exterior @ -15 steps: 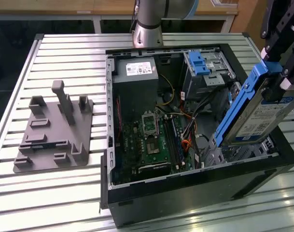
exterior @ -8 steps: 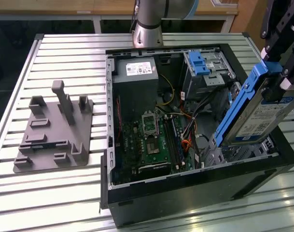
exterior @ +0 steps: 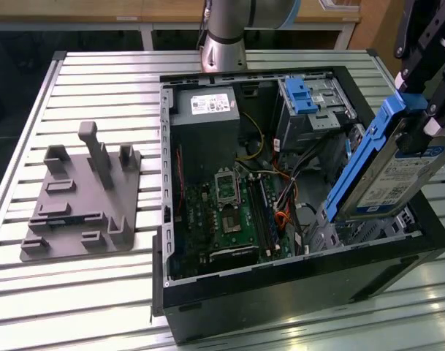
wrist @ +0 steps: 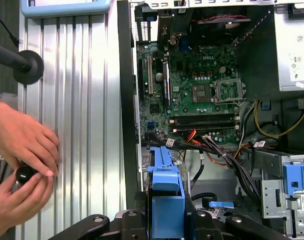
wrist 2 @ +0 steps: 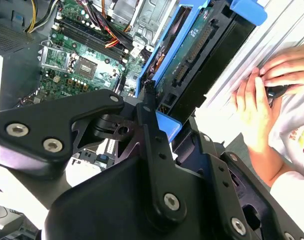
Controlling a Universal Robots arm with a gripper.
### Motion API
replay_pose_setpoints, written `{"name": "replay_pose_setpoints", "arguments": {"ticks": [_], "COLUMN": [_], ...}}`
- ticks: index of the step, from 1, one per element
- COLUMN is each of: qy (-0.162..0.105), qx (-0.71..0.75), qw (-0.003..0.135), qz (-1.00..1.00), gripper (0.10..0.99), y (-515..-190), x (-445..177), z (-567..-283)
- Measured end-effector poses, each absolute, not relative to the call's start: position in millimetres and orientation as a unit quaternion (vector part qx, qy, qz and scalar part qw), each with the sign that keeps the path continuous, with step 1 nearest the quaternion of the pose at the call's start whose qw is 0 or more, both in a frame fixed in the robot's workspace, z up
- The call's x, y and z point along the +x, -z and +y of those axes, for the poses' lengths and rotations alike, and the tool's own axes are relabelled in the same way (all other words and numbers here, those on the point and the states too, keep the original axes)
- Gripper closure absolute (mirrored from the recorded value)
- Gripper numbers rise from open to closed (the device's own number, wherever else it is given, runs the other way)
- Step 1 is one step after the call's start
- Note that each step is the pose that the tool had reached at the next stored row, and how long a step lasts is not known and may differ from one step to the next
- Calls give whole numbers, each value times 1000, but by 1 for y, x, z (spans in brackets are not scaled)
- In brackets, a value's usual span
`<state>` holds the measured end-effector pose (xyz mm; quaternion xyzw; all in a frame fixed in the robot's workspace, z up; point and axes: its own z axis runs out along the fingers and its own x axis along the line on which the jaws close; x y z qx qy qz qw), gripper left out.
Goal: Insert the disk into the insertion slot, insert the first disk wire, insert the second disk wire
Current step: 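Insert the disk into the insertion slot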
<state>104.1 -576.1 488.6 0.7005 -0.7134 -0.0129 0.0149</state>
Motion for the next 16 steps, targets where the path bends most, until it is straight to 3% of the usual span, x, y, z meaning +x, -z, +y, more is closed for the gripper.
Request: {"name": "replay_pose_setpoints", "arguments": {"ticks": [5, 13, 16], "qy": [17, 35, 36], "qx": [701, 702, 702], "qw": [10, -10, -11], "qz": [-713, -712, -712], "gripper": [722, 722, 722], "y": [-489, -489, -489], "x": [104, 104, 104], "z": [-576, -577, -577]}}
